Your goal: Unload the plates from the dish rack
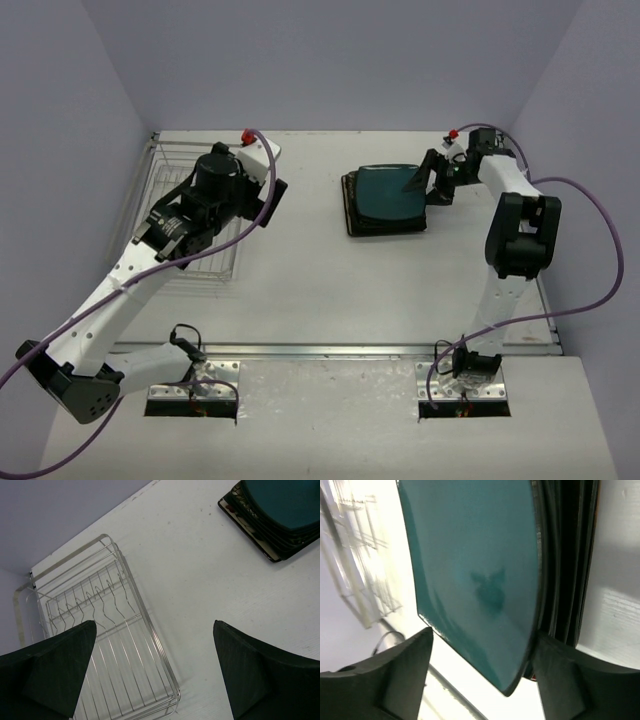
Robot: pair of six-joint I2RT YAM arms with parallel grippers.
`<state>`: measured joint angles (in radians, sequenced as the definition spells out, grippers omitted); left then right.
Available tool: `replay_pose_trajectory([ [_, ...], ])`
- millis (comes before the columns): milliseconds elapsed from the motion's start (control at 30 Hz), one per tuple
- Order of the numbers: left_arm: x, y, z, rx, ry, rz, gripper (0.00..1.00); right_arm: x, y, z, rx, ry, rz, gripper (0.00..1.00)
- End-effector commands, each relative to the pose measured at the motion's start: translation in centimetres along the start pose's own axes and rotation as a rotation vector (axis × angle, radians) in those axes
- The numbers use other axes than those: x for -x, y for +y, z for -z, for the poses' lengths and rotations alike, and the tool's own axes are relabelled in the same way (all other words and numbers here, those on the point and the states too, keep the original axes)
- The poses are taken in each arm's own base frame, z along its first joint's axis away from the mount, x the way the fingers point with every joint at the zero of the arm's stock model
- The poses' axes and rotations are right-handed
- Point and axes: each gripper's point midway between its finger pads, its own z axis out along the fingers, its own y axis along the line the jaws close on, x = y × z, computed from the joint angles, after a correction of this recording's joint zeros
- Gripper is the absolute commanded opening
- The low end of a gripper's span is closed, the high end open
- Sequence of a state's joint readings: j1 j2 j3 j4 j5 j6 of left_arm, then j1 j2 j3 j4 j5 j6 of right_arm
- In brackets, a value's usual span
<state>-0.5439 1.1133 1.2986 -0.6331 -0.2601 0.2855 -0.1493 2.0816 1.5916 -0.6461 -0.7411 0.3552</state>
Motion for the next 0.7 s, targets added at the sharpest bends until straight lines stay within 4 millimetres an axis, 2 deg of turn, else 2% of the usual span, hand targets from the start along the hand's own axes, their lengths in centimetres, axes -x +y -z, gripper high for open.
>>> replay_pose_trajectory([
  [0, 1.1, 1.0, 1.0, 0.026, -0.056, 0.036, 1.0, 2.3, 1.9, 3.4, -0.222, -0.086, 0.221, 0.79],
  [67, 0.9, 1.2, 1.0, 0.033, -0.049, 0.038, 1.0, 3.0, 2.7, 4.1, -0.303, -0.111, 0.307, 0.82],
  [100, 0.8, 1.3, 0.9, 0.039, -0.043, 0.04, 1.0, 3.3, 2.5, 4.5, -0.362, -0.125, 0.343, 0.84],
  [233, -0.1, 1.4, 0.4, 0.042, 0.005, 0.052, 1.0, 4.0, 4.3, 5.2, -0.444, -0.143, 0.471, 0.92],
  [300, -0.3, 1.4, 0.2, 0.036, 0.016, 0.076, 1.0, 3.8, 4.4, 5.5, -0.47, -0.124, 0.476, 0.94],
  [400, -0.4, 1.3, 0.0, -0.002, 0.029, 0.134, 1.0, 4.1, 5.9, 7.6, -0.481, -0.162, 0.507, 0.95],
  [500, -0.7, 1.4, -0.5, -0.041, 0.063, 0.211, 1.0, 3.6, 7.4, 8.9, -0.448, -0.182, 0.546, 0.99],
  [567, -1.1, 1.3, -0.9, -0.129, 0.094, 0.307, 1.0, 2.9, 9.6, 10.5, -0.397, -0.229, 0.591, 0.99],
  [667, -2.2, 2.7, -1.7, -0.14, 0.119, 0.414, 1.0, 0.2, 11.7, 13.0, -0.341, -0.297, 0.64, 0.99],
])
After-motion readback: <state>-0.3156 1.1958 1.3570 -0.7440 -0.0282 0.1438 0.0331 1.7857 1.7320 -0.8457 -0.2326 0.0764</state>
